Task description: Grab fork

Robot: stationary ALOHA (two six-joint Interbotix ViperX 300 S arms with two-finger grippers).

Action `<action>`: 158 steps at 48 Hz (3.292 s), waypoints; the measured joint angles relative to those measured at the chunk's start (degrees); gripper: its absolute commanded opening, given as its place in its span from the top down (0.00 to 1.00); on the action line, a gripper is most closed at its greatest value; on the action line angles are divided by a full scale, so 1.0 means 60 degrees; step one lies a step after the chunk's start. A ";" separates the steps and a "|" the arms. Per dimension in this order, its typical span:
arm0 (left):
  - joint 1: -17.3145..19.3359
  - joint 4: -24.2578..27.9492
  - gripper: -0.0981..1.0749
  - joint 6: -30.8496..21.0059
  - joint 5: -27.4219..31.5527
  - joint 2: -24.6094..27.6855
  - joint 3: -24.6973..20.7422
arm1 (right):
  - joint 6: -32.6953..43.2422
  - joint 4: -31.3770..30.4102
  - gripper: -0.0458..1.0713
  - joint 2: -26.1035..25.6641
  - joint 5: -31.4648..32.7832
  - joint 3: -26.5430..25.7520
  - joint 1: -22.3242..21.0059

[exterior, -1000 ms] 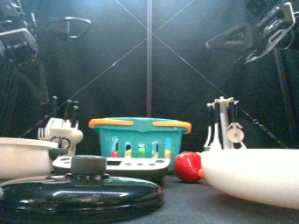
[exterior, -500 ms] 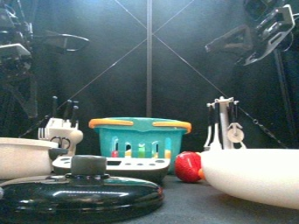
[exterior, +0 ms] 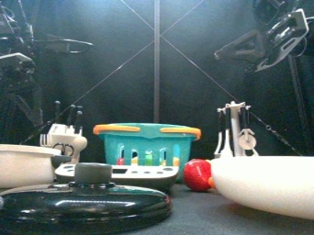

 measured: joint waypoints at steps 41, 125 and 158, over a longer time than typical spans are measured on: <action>0.0498 0.0806 0.25 0.0015 -0.0190 0.1157 0.0103 | 0.0000 0.0000 0.95 0.0015 0.0000 0.0220 0.0000; 0.1714 0.1318 0.27 -0.0044 -0.0952 0.2153 0.0264 | 0.0000 0.0000 0.95 0.0015 0.0044 0.0483 0.0073; 0.1860 0.1479 0.28 -0.0044 -0.0938 0.2109 0.0264 | 0.0000 0.0000 0.95 0.0015 0.0190 0.0483 0.0073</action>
